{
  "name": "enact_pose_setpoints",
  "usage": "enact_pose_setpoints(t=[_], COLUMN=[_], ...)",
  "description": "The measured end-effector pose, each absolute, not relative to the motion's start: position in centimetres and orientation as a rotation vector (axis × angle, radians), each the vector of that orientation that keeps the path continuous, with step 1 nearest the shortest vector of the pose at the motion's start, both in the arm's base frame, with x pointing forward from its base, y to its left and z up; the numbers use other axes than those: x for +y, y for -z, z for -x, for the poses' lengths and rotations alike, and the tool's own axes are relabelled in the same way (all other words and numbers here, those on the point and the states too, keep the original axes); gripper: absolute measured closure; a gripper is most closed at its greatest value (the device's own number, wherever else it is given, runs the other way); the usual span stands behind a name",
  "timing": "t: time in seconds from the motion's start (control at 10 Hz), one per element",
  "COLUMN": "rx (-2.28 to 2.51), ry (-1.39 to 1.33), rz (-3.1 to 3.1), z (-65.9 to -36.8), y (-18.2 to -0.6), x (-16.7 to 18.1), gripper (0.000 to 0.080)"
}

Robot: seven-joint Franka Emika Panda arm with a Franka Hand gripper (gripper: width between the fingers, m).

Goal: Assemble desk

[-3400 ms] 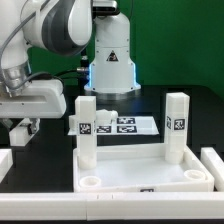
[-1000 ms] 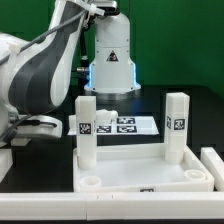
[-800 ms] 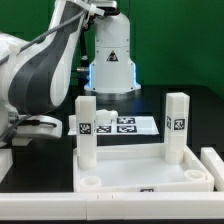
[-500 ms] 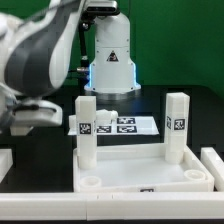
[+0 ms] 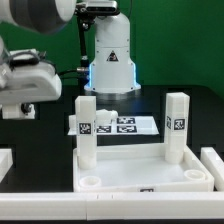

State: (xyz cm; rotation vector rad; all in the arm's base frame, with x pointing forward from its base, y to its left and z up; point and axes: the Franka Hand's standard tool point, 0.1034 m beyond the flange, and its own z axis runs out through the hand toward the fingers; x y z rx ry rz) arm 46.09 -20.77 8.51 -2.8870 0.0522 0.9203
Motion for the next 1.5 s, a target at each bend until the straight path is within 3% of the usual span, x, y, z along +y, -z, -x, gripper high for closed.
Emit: enact_pose_setpoints(t=[0.1,0.3,0.4,0.8,1.2,1.3,1.5], rx=[0.005,0.048,0.006,0.063,0.048,0.017,0.025], ry=[-0.746,-0.380,-0.231,0.090,0.496,0.631,0.618], rz=[2.969,2.920,2.962,3.038,3.066,3.066,3.071], z=[-48.2,-52.0,-53.4,-53.5,-61.0,-61.8,-61.0], y=[-9.6,-14.1,-14.7,-14.6,-19.5,-20.1,-19.3], x=[-20.2,-17.4,-17.7,-18.6,-10.7,-8.5,-9.6], gripper=[0.0515,0.0514,0.0514,0.0514,0.0514,0.0514,0.0514])
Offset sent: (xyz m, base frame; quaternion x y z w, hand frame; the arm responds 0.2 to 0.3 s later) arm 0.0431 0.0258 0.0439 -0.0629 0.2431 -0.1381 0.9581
